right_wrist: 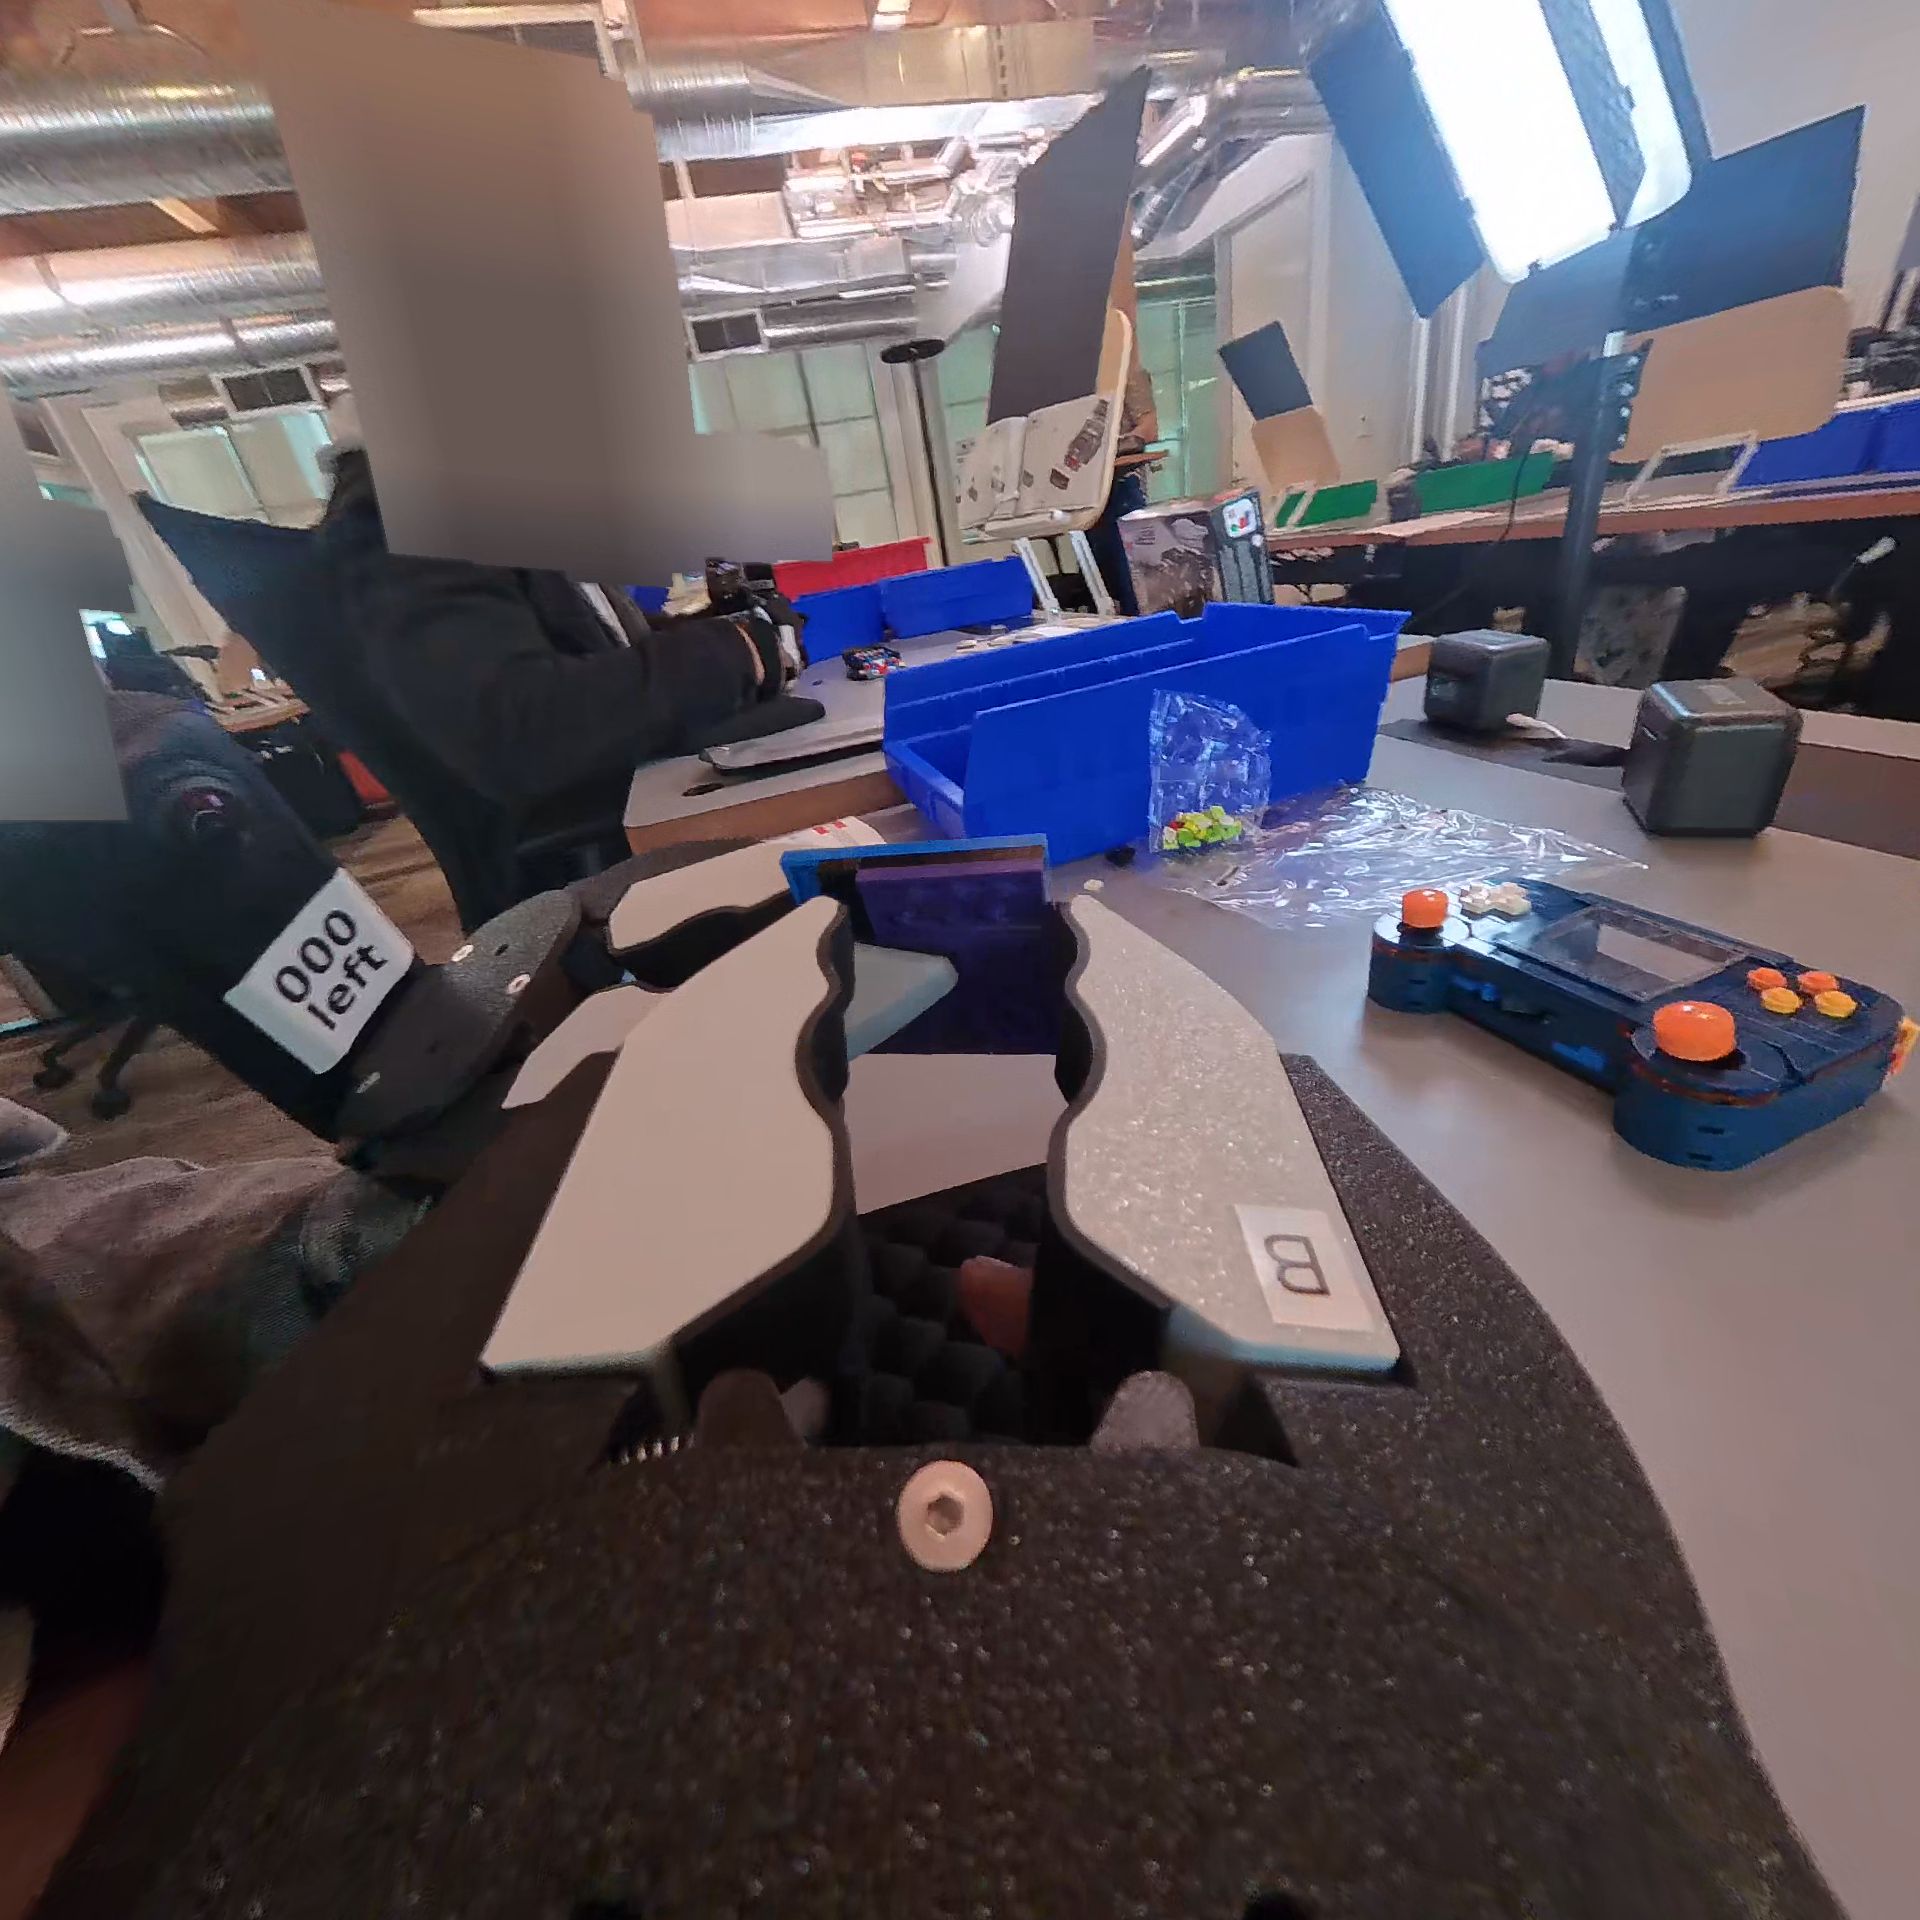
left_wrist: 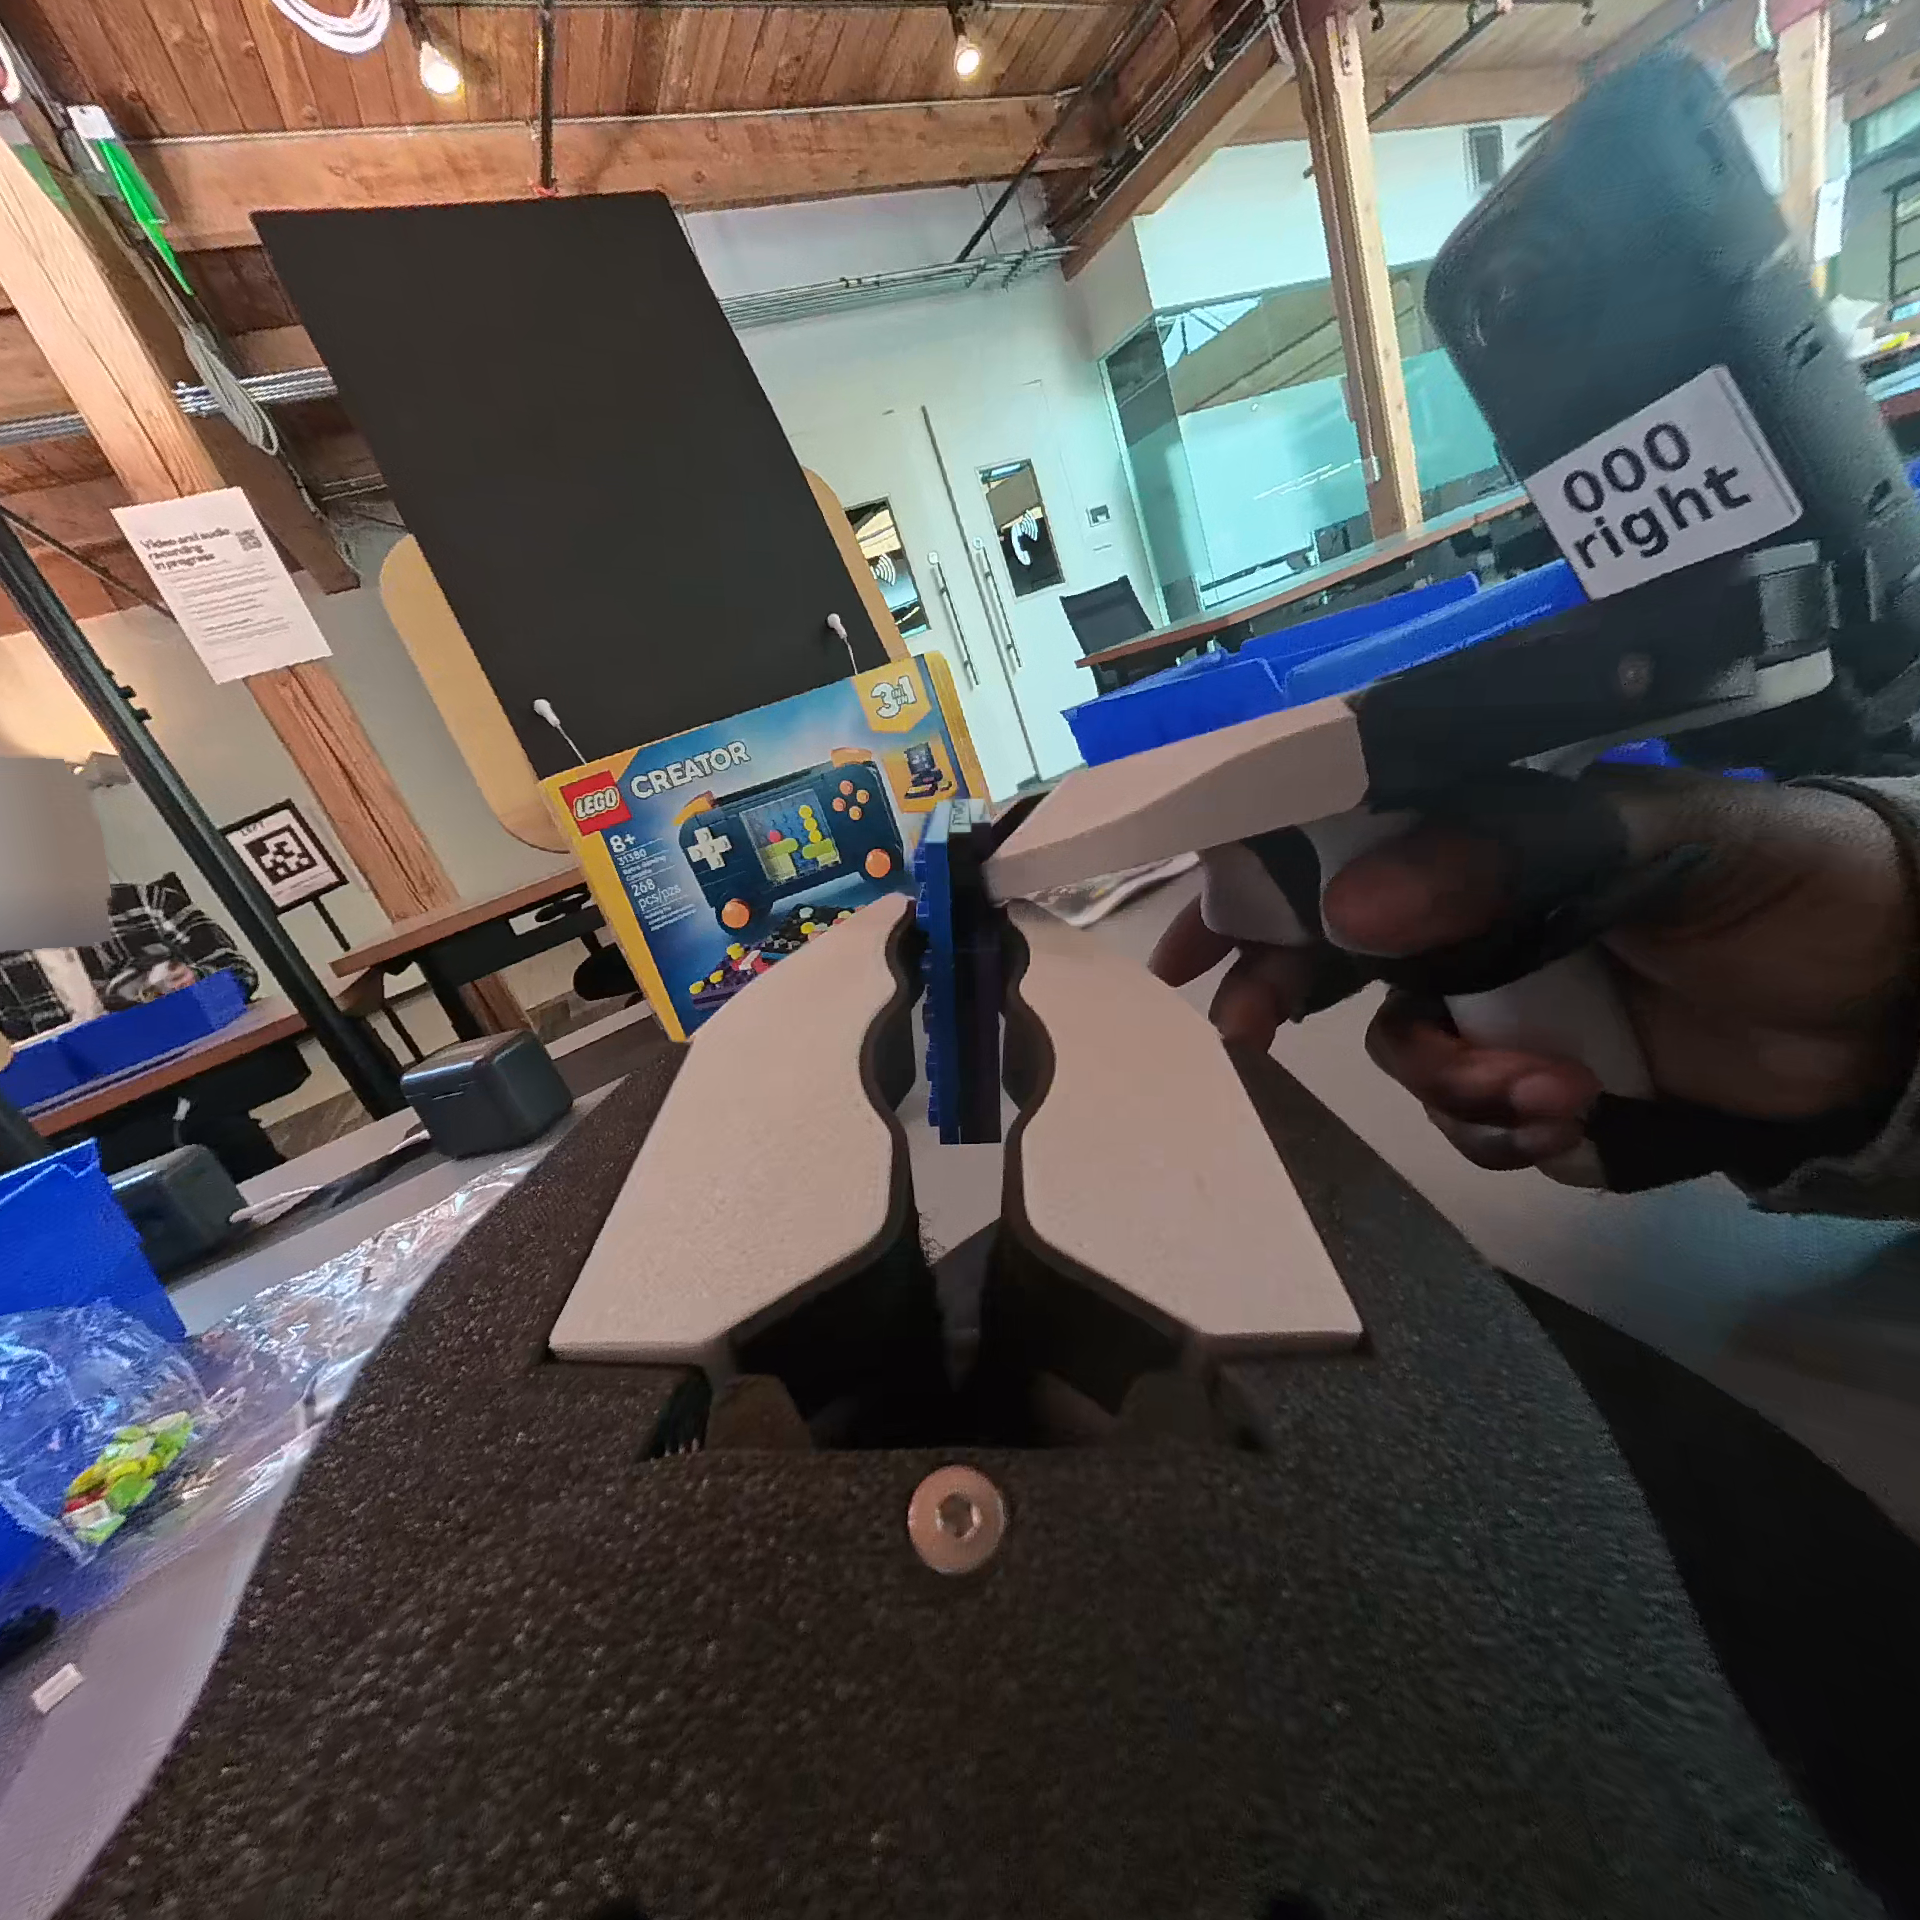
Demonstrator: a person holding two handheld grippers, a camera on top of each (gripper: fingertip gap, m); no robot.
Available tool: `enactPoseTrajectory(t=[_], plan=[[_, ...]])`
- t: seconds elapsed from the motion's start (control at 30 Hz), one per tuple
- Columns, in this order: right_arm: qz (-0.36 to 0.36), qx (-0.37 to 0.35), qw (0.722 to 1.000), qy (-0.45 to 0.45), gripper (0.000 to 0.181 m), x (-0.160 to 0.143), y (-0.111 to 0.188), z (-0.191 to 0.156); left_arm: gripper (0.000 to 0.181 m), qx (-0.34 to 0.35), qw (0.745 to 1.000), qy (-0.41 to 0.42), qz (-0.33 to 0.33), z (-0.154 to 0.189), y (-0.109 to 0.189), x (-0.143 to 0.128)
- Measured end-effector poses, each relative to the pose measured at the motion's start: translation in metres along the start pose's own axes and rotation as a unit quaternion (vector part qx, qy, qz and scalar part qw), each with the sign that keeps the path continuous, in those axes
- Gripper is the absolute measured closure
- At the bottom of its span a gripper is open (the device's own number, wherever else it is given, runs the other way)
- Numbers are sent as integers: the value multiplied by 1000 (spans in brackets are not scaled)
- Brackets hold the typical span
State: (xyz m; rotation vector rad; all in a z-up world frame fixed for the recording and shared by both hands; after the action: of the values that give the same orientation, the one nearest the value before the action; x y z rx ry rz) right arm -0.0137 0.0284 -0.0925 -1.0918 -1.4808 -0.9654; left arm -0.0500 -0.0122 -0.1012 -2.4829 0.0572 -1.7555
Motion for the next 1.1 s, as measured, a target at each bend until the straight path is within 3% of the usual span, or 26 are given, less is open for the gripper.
enactPoseTrajectory(t=[0.4, 0.6, 0.8, 0.93, 0.97, 1.0, 1.03, 1.1], plan=[[-19, -32, 998, 51, 150, -2, 5, -4, 169, 60, 988, -132, -57, 7, 1, 0], [-80, -79, 988, 102, 150, -9, 9, -3, 169, 15, 980, -133, -145, 10, 0, -9], [-159, -169, 946, 226, 150, -22, 5, -6, 169, -40, 962, -81, -258, 9, 3, -28], [-220, -208, 889, 345, 151, -30, 4, -9, 168, -104, 929, -27, -354, 12, 2, -45], [-214, -262, 856, 391, 181, -22, 10, -6, 171, -115, 908, -35, -401, 9, 5, -57], [-203, -263, 825, 458, 181, -18, 12, -9, 169, -140, 891, -36, -431, 11, 10, -71], [-221, -247, 821, 464, 181, -18, 12, -8, 170, -143, 904, -15, -401, 10, 8, -66], [-213, -149, 901, 349, 181, -19, 10, -12, 169, -141, 926, 51, -346, 6, 3, -45]])
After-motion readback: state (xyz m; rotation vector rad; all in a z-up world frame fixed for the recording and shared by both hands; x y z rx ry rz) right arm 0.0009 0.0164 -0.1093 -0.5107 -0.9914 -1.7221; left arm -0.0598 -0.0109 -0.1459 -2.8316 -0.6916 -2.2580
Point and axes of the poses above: each gripper's, where its closed fingertips meet, y back along the fingers, x out of its top, z = x × y across the jaws, the point moved 4 cm from there along y, back along the fingers, and after that the axes turned 8 degrees about -z, right-handed, at the moved point
